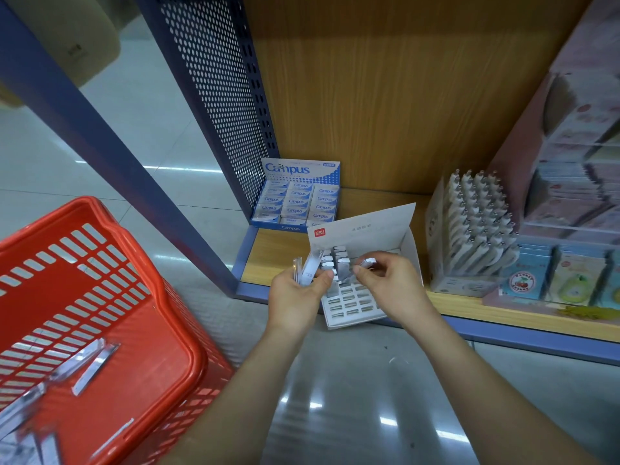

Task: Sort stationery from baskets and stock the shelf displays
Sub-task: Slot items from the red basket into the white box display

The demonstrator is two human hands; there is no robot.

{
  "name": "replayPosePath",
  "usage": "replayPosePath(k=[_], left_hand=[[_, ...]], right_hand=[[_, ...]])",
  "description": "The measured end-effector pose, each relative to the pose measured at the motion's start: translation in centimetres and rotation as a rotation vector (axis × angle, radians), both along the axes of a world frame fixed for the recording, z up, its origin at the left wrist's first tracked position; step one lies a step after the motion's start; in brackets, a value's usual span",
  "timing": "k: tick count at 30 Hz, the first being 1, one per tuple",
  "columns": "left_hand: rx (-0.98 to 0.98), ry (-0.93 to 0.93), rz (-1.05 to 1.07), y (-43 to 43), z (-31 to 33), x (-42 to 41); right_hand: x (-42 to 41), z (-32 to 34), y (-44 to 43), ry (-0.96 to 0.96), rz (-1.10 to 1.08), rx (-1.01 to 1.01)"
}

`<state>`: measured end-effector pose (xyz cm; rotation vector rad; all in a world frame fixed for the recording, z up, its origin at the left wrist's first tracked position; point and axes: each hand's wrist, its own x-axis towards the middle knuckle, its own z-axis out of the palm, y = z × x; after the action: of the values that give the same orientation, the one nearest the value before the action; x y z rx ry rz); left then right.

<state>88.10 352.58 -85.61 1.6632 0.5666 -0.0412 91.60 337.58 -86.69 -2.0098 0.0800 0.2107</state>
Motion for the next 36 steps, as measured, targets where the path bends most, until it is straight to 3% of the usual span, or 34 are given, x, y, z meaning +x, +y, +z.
replayPosePath(k=[12,20,26,33,36], left_hand=[[0.010,-0.013,-0.018,-0.7,0.1,1.2],[0.049,0.046,0.004,-0.9,-0.1,2.0],[-0.022,0.020,0.004,-1.1,0.1,1.9],[-0.108,0.017,0.070,-1.0,0.1,1.5],[-0.174,0.041,0.068,-0.9,0.5,1.4]], right_hand=[[-0.2,0.2,1.2,-0.015,0.113,-0.164],[0.8,0.5,0.3,0.258,-0.073,0.403],[0.6,0.7,0.6,0.248,-0.074,0.464],[0.6,-0.3,1.0,0.063,0.085,0.187],[0.2,-0.8,0.7,0.262,-0.073,0.512]])
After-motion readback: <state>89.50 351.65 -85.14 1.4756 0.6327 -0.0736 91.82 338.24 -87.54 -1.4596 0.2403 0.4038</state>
